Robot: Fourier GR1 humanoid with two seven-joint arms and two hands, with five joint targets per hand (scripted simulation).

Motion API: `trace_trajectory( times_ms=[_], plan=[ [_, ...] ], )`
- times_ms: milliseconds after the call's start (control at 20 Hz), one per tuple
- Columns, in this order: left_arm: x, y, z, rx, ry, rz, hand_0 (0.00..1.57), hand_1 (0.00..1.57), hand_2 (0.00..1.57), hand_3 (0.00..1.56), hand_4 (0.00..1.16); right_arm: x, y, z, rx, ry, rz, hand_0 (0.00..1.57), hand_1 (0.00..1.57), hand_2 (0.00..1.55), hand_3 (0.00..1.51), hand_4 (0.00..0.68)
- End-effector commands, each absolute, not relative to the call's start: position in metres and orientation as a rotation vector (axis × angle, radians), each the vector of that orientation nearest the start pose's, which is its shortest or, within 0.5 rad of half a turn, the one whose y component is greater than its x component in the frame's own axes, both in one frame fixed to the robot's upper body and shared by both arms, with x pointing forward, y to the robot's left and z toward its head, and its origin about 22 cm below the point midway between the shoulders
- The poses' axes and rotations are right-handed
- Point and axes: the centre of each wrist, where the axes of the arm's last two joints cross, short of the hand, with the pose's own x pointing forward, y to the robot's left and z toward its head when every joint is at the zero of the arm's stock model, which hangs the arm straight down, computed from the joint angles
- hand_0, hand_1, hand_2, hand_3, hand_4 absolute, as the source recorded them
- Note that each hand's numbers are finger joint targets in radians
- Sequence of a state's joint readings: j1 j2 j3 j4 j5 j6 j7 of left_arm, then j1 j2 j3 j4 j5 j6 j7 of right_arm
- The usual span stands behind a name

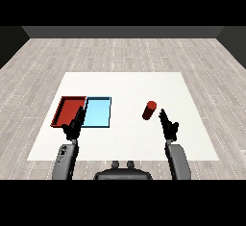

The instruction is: Pick the red can and put it in the red box

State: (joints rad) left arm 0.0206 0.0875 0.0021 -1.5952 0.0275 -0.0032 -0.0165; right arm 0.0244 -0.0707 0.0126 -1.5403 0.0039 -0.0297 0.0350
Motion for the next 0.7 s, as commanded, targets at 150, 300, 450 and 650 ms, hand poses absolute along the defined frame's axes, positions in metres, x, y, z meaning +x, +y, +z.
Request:
trace_trajectory(
  times_ms=[150,300,450,650],
  plan=[
    [0.245,0.249,0.007,0.070,-1.566,-0.068,0.00,0.00,0.00,0.00,0.00,0.272,-0.336,0.010,-0.088,-1.550,0.029,0.00,0.00,0.00,0.00,0.000],
    [0.253,0.240,0.045,0.003,-1.935,0.000,0.00,0.00,0.00,0.00,0.00,0.280,-0.339,0.039,-0.028,-1.842,0.023,0.00,0.00,0.00,0.00,0.000],
    [0.245,0.242,0.035,0.002,-2.002,-0.009,0.00,0.00,0.00,0.00,0.00,0.280,-0.365,0.032,-0.007,-1.901,0.029,0.00,0.00,0.00,0.00,0.000],
    [0.241,0.238,0.018,0.018,-2.018,-0.015,0.00,0.00,0.00,0.00,0.00,0.290,-0.382,0.007,0.019,-1.909,0.035,0.00,0.00,0.00,0.00,0.000]
  ],
)
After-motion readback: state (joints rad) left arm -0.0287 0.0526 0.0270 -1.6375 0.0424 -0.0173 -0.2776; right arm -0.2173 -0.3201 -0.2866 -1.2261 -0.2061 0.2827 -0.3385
